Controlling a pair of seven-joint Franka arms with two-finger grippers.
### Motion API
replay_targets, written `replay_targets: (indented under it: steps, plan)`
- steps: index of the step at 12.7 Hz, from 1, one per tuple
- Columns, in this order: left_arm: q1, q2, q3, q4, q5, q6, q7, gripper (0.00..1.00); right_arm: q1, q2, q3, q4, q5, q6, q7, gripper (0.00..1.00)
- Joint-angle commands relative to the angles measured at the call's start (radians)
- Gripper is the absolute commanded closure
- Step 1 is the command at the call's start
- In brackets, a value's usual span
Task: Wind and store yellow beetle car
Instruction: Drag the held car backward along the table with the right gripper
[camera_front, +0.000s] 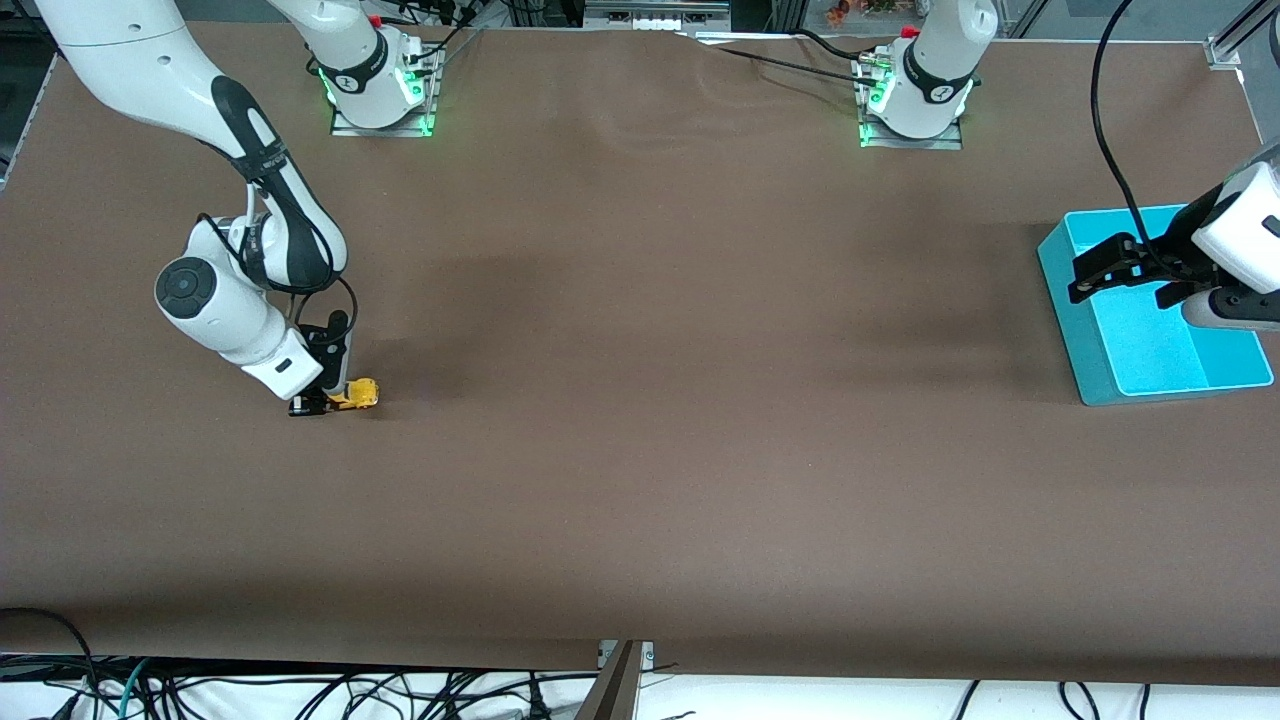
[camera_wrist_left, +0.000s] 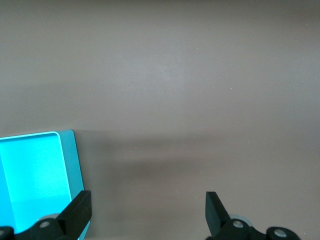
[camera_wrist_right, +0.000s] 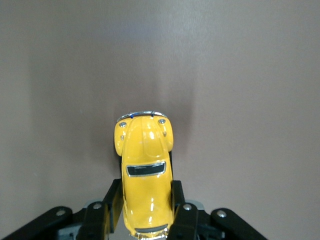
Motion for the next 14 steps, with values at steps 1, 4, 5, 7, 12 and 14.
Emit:
replay_targets:
  steps: [1,4,5,7,12,14]
  plan:
    - [0.008,0.011,-0.003,0.025,-0.022,-0.02,0.0,0.0,-0.002,-0.032,0.017,-0.008,0.003,-0.056,0.074,0.79]
    - [0.008,0.011,-0.003,0.025,-0.022,-0.02,0.0,0.0,0.007,-0.026,0.017,-0.012,-0.002,-0.053,0.071,0.78]
    - [0.007,0.011,-0.003,0.025,-0.022,-0.02,0.0,0.0,0.007,-0.02,0.016,-0.018,-0.002,-0.045,0.062,0.78]
    - [0.008,0.011,-0.003,0.025,-0.022,-0.02,0.0,0.0,0.006,-0.003,0.012,-0.02,-0.01,-0.029,0.054,0.73]
    - [0.008,0.011,-0.003,0.025,-0.022,-0.02,0.0,0.0,-0.013,0.047,-0.024,-0.042,-0.011,0.087,-0.054,0.72]
    - [0.008,0.011,-0.003,0.025,-0.022,-0.02,0.0,0.0,-0.057,0.063,-0.026,-0.038,-0.013,0.113,-0.126,0.72]
